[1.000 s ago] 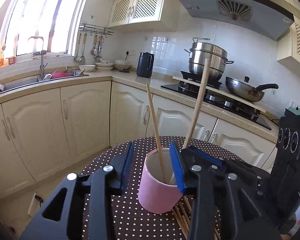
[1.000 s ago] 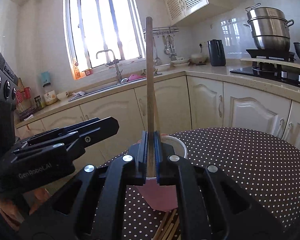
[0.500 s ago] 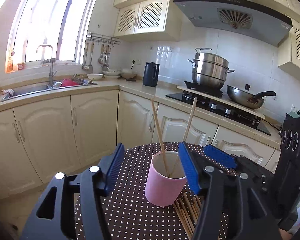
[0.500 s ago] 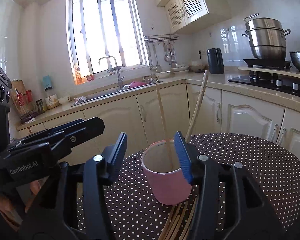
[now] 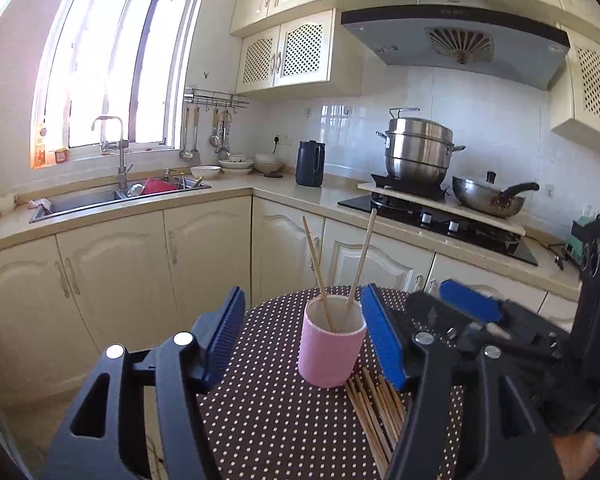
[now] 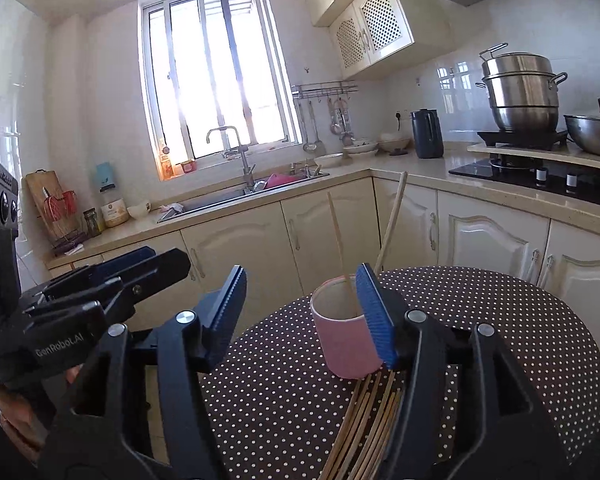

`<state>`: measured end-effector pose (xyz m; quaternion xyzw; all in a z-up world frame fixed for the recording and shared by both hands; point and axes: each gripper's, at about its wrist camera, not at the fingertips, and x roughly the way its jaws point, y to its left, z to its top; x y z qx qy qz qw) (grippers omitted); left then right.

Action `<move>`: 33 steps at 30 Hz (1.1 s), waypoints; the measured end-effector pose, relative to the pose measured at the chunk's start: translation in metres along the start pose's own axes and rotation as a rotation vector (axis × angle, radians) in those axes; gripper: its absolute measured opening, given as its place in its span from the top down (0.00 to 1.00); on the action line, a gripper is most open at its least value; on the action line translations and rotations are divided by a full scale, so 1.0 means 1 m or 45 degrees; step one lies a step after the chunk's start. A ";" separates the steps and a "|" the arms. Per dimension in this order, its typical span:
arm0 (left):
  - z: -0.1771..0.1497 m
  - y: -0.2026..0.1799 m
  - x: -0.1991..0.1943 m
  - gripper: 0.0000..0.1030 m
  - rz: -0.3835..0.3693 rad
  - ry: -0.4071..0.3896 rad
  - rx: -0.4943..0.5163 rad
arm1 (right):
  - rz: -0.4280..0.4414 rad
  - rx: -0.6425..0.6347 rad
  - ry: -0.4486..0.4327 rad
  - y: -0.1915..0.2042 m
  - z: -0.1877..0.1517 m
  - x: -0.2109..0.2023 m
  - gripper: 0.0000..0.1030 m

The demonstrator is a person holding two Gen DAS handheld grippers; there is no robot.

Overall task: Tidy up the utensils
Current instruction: 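Open both tools to release the chopsticks into the pink cup, then move both tools back over the chopstick pile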

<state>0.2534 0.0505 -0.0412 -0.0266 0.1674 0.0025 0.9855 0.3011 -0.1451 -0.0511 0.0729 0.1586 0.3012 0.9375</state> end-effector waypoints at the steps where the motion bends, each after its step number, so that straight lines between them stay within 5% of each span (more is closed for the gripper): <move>1: -0.003 -0.005 -0.005 0.41 -0.006 0.008 0.019 | -0.006 0.007 0.001 0.000 0.000 -0.006 0.44; 19: -0.053 -0.051 -0.034 0.41 -0.164 0.220 0.111 | -0.174 0.059 0.218 -0.014 -0.052 -0.079 0.38; 28: -0.093 -0.053 0.009 0.41 -0.192 0.523 0.114 | -0.216 0.167 0.374 -0.042 -0.077 -0.074 0.38; 33: -0.110 -0.045 0.036 0.41 -0.229 0.686 0.012 | -0.232 0.235 0.457 -0.059 -0.091 -0.066 0.38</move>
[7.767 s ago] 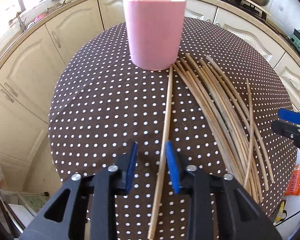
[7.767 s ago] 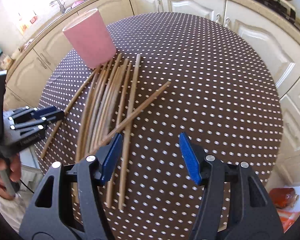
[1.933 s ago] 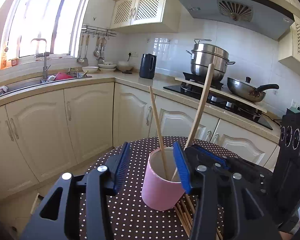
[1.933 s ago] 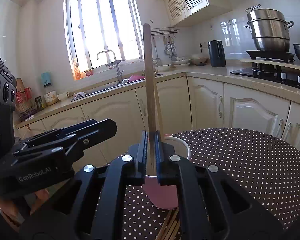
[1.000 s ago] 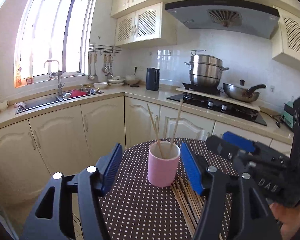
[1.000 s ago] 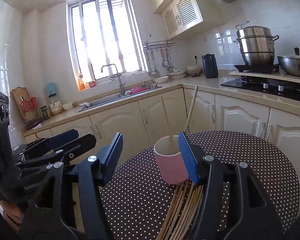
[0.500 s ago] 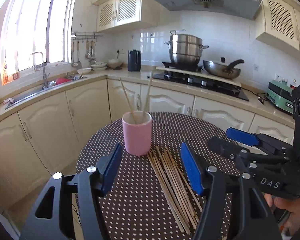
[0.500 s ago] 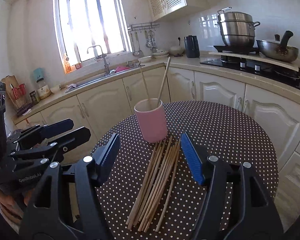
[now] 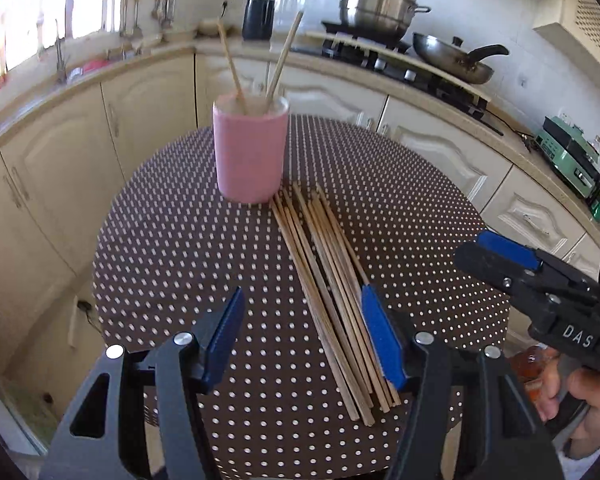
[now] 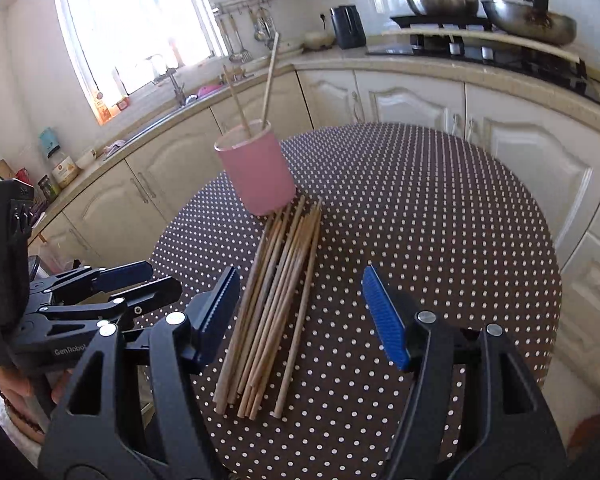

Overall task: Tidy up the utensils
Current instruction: 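Move both tools back over the chopstick pile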

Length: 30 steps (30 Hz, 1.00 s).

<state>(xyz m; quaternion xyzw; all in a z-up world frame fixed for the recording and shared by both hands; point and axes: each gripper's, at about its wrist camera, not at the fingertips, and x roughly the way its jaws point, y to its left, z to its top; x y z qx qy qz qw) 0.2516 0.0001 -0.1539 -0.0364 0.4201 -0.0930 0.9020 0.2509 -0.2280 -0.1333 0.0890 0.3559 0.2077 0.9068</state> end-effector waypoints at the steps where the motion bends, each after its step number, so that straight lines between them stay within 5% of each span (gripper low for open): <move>1: -0.001 0.002 0.007 0.41 -0.002 0.035 -0.015 | 0.002 0.010 0.013 -0.002 0.000 0.002 0.38; 8: 0.001 0.003 0.047 0.42 -0.027 0.163 -0.076 | 0.005 0.031 0.094 -0.008 -0.007 0.019 0.38; 11: 0.003 0.001 0.067 0.56 -0.027 0.234 -0.090 | 0.010 0.041 0.116 -0.012 -0.010 0.025 0.38; 14: 0.006 0.000 0.081 0.59 -0.013 0.274 -0.096 | 0.009 0.049 0.141 -0.015 -0.011 0.032 0.38; 24: 0.008 0.003 0.096 0.87 -0.060 0.293 -0.136 | 0.002 0.057 0.194 -0.020 -0.012 0.052 0.38; 30: 0.007 0.017 0.093 0.91 -0.007 0.315 -0.141 | -0.009 0.038 0.243 -0.018 -0.005 0.063 0.38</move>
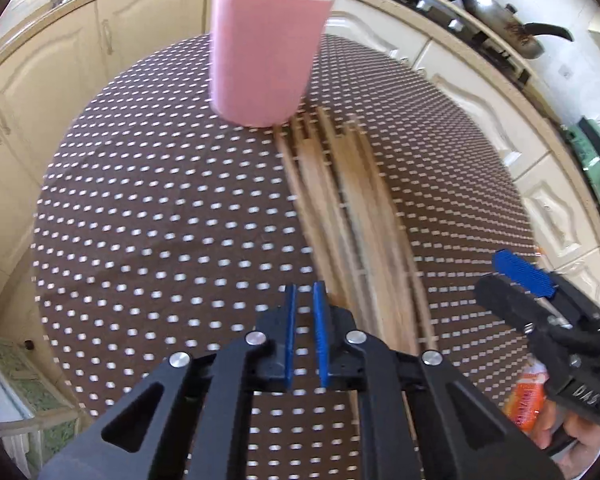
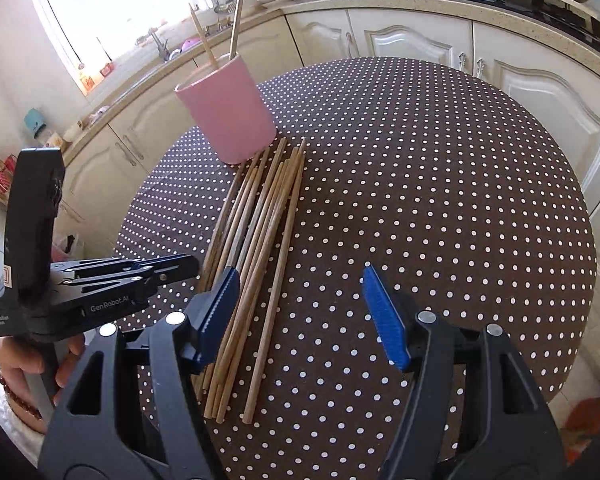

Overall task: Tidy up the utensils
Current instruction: 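Move both tools back over the chopstick pile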

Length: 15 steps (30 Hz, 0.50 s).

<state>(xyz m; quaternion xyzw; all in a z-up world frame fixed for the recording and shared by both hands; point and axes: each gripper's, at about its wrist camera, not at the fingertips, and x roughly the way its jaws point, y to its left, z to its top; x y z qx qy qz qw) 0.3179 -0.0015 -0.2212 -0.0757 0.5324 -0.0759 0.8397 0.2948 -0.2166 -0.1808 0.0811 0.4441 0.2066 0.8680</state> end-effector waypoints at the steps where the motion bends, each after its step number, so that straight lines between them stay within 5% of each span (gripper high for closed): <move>1: -0.002 0.005 -0.001 0.91 -0.018 0.003 -0.012 | 0.003 0.002 0.004 -0.001 0.002 0.001 0.38; 6: 0.002 0.006 -0.010 0.91 -0.100 -0.040 -0.029 | 0.006 0.022 0.021 0.001 0.010 0.008 0.38; 15: 0.016 -0.013 0.008 0.91 -0.086 -0.001 0.008 | -0.004 0.009 0.049 0.005 0.020 0.018 0.38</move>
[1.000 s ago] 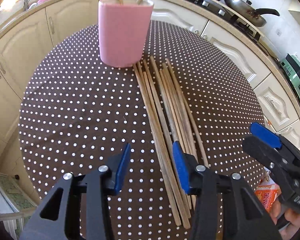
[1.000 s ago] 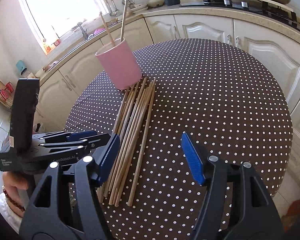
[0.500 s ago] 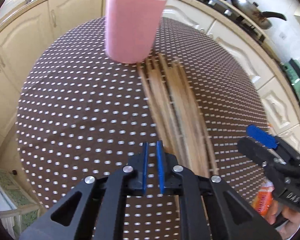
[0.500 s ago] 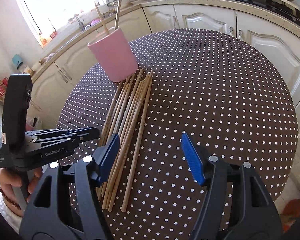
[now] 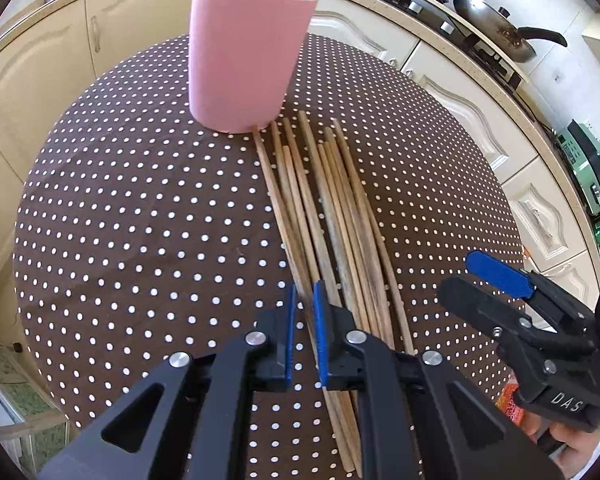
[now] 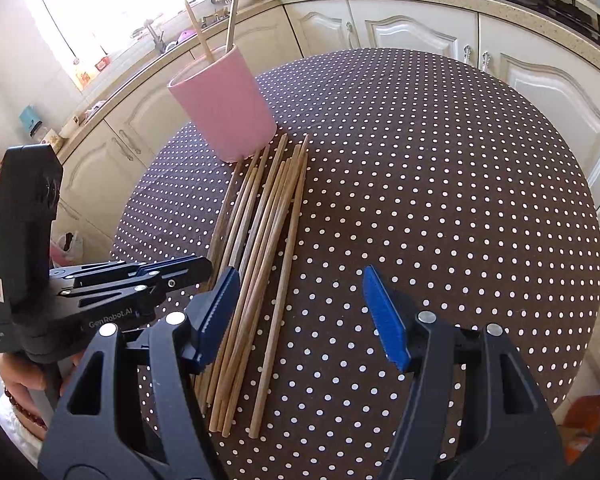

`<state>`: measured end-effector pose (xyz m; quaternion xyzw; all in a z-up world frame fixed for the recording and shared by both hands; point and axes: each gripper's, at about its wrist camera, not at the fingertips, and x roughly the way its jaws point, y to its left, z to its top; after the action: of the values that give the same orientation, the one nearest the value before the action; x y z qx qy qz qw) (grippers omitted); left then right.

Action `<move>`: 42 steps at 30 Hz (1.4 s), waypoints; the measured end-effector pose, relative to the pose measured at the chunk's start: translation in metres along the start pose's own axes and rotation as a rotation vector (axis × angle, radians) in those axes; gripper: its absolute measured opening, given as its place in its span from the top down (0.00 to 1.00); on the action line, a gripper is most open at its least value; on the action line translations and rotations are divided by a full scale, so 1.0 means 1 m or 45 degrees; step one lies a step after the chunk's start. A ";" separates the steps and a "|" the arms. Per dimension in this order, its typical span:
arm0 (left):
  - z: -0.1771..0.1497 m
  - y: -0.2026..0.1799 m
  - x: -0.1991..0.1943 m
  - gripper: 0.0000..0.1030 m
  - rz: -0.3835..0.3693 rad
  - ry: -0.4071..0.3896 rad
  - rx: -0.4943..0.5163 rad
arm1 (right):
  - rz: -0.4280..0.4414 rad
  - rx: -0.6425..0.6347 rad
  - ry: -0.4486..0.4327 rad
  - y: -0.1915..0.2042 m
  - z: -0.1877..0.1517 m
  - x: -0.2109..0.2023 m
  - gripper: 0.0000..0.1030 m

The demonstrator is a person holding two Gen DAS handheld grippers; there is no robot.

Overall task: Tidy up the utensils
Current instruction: 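Move both tools back over the chopstick pile, then close the left tool on a chopstick while the right tool grasps another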

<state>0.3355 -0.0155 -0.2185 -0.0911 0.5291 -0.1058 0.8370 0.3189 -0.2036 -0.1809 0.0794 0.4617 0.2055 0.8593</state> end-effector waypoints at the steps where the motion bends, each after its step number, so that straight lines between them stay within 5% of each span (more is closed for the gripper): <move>1: 0.000 -0.001 0.002 0.91 -0.004 -0.001 0.000 | -0.002 -0.004 0.004 0.001 0.000 0.001 0.38; 15: -0.013 0.038 -0.011 0.99 -0.012 0.004 -0.037 | -0.046 -0.052 0.189 0.008 0.026 0.037 0.39; 21: -0.014 0.048 -0.016 0.99 -0.023 0.015 -0.037 | -0.108 -0.072 0.271 0.015 0.042 0.052 0.54; 26: -0.005 0.041 -0.015 0.99 -0.031 0.018 -0.037 | -0.142 -0.094 0.330 0.015 0.048 0.064 0.64; 42: 0.021 0.017 0.005 0.98 0.058 0.113 -0.008 | -0.291 -0.264 0.468 0.052 0.084 0.104 0.65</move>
<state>0.3578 0.0000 -0.2186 -0.0770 0.5678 -0.0892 0.8147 0.4248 -0.1075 -0.1962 -0.1008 0.5926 0.1643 0.7821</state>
